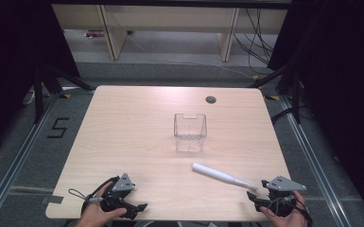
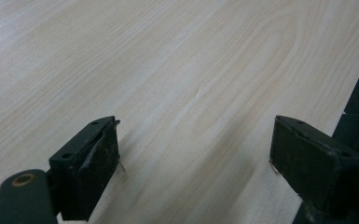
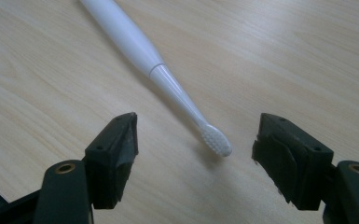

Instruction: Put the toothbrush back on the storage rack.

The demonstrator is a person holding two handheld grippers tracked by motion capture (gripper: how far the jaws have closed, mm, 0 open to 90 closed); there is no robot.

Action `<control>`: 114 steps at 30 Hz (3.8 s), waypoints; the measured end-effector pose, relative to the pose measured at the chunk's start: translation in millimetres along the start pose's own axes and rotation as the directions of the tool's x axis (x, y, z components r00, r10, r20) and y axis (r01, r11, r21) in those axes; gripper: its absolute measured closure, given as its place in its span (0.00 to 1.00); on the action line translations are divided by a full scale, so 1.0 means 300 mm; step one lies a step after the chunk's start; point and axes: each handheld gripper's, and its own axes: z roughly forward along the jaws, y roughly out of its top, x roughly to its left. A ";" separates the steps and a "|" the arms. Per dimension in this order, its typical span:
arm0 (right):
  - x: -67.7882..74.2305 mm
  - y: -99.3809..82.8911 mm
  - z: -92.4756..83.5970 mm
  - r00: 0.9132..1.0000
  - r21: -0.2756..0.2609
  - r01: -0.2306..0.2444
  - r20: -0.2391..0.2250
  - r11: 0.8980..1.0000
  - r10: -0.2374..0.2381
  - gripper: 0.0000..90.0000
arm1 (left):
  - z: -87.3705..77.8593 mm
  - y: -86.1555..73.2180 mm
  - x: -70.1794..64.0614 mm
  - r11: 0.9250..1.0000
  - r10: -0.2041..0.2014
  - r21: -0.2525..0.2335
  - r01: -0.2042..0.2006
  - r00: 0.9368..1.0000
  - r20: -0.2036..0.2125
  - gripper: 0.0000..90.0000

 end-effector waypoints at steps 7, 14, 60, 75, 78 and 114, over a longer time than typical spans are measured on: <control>0.005 0.012 -0.004 0.999 -0.009 -0.038 -0.003 0.999 0.038 0.34 | 0.000 0.000 0.001 1.000 0.005 0.003 -0.005 1.000 0.000 0.17; 0.036 0.043 -0.004 0.991 -0.043 -0.111 -0.074 0.993 0.108 0.38 | 0.003 0.000 -0.003 1.000 -0.011 -0.009 0.011 1.000 0.007 0.17; 0.191 0.345 0.314 0.983 0.017 0.063 -0.173 0.998 -0.059 1.00 | -0.003 -0.001 0.006 1.000 -0.003 -0.001 0.003 1.000 -0.005 0.17; 0.225 0.414 0.416 0.979 0.069 0.111 -0.177 0.991 -0.097 1.00 | -0.002 -0.001 0.002 1.000 -0.001 -0.004 0.001 1.000 0.000 0.17; 0.224 0.416 0.424 0.979 0.070 0.115 -0.174 0.991 -0.102 1.00 | -0.002 -0.001 0.002 1.000 -0.001 -0.003 0.001 1.000 0.003 0.17; 0.315 0.330 0.358 0.943 0.163 0.213 -0.292 0.963 -0.159 1.00 | -0.008 0.001 -0.001 1.000 0.000 -0.009 0.000 1.000 0.005 0.17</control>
